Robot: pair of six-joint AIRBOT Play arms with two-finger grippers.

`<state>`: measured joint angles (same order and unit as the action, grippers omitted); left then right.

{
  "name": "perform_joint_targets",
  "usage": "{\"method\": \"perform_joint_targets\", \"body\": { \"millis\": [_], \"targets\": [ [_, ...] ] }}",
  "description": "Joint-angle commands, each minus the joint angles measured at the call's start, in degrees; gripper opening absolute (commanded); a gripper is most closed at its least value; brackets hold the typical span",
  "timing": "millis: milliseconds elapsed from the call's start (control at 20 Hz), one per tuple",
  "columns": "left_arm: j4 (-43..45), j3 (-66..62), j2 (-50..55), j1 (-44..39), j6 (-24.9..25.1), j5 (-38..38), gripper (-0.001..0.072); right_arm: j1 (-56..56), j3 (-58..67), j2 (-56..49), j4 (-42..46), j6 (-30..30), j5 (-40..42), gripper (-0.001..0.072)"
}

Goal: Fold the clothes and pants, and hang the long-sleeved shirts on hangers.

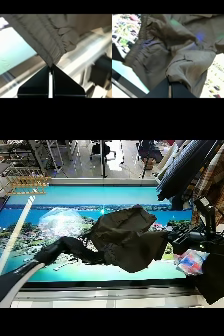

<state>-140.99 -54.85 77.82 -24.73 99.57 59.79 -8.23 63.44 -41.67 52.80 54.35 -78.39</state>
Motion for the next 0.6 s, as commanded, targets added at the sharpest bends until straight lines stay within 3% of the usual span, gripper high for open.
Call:
{"method": "perform_joint_targets", "body": {
  "millis": [0, 300, 550],
  "targets": [
    [-2.12, -0.09, -12.5, 6.64, 8.9, 10.34, 0.0001, 0.07, 3.15, 1.25, 1.09, 0.09, -0.15, 0.0012],
    [-11.74, -8.59, -38.29, 24.28, 11.87, 11.52, 0.0001, 0.07, 22.8, 3.8, 6.38, 0.63, -0.26, 0.0012],
    [-12.09, -29.68, -45.44, 33.29, 10.62, 9.84, 0.0001, 0.07, 41.42, 5.25, 6.29, 0.61, 2.16, 0.0012]
  ]
}}
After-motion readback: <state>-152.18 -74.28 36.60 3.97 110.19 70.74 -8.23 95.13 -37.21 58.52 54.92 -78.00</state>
